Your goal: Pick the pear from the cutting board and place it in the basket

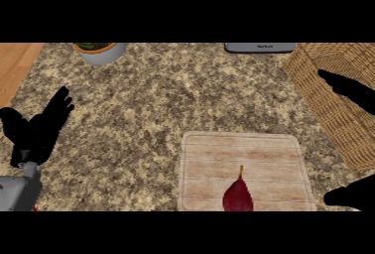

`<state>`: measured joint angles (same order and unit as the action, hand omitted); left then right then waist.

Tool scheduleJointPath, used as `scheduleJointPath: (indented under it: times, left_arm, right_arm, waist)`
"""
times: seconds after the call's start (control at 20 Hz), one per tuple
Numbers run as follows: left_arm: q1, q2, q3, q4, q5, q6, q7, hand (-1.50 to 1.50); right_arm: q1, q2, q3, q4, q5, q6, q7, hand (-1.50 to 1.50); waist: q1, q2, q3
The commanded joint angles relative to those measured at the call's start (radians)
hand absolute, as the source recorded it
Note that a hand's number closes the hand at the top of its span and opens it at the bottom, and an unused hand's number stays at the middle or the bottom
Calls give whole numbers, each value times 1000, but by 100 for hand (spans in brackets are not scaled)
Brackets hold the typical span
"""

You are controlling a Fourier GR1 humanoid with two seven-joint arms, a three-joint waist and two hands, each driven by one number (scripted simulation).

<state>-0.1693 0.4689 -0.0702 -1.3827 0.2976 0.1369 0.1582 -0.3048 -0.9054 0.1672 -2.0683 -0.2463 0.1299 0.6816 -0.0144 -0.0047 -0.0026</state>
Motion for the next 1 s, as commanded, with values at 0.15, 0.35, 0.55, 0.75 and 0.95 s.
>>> scheduleJointPath:
  times: [0.15,0.35,0.55,0.75,0.95]
  left_arm:
    - [9,-33,-11,-48,-20,-2,30,0]
    - [-3,-26,11,-45,-36,7,44,0]
    - [-24,-44,29,6,-27,-10,45,0]
    - [-20,-30,48,-14,-25,-45,70,0]
    - [-16,-40,58,-16,-45,-48,45,0]
  right_arm:
    - [136,-78,-179,-92,-269,205,48,-150]
    - [267,-64,-357,-3,-374,339,-92,-150]
    - [428,87,-427,-38,-235,332,-226,-150]
    - [521,201,-465,-43,-146,381,-346,-150]
    - [583,386,-280,-86,141,318,-446,-150]
  waist:
    - [-2,0,3]
    - [-9,0,4]
    - [-15,0,4]
    - [-1,2,4]
    - [9,3,4]
